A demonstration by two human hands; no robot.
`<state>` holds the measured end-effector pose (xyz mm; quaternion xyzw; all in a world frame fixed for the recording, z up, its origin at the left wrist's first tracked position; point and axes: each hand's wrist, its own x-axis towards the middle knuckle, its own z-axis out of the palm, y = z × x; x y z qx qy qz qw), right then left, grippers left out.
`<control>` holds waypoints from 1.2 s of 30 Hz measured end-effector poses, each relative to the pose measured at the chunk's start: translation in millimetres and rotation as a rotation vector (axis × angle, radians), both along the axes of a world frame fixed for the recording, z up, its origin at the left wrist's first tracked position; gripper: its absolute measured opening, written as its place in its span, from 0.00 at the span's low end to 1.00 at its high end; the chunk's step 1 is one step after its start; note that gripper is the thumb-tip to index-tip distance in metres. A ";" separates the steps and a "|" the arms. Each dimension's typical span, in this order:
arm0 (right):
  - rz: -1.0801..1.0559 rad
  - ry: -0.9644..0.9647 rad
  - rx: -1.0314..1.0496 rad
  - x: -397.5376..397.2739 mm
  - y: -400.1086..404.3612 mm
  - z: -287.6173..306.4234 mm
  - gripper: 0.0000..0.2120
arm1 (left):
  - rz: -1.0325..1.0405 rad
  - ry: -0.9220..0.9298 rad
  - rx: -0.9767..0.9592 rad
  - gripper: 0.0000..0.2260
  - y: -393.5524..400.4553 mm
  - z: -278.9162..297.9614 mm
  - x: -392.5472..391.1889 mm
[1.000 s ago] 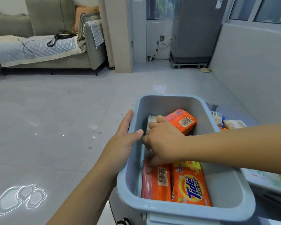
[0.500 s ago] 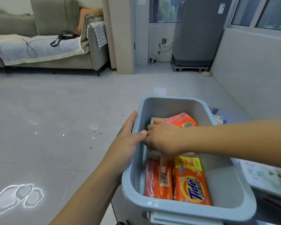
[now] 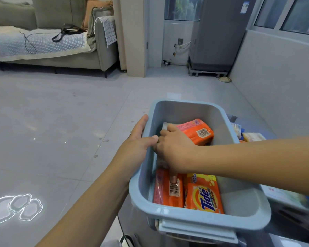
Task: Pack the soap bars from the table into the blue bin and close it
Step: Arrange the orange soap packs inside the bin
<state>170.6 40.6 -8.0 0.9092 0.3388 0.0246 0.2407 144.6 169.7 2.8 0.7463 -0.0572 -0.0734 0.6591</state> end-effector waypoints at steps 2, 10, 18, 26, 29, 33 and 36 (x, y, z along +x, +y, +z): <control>0.035 0.037 0.062 -0.8 -5.7 1.4 0.21 | -0.006 -0.008 0.001 0.27 0.1 1.1 -1.0; 0.047 0.329 0.425 2.2 -31.0 28.4 0.18 | -0.022 -0.042 0.069 0.26 3.3 3.6 -6.6; -0.506 0.560 0.274 35.0 -68.7 57.9 0.38 | 0.017 0.001 0.057 0.25 2.2 4.2 -10.3; -0.545 0.541 0.267 48.9 -67.7 60.2 0.33 | 0.015 -0.009 0.092 0.25 2.6 1.4 -5.7; -0.531 0.558 0.287 39.4 -69.4 52.0 0.32 | 0.010 -0.014 0.068 0.25 1.5 -0.1 -3.5; -0.465 0.632 0.553 24.8 -56.8 35.9 0.30 | 0.014 -0.018 0.027 0.25 1.7 -1.3 -1.3; -0.284 0.512 0.584 14.5 -48.8 39.7 0.32 | 0.008 -0.018 0.008 0.26 2.0 -1.8 -0.4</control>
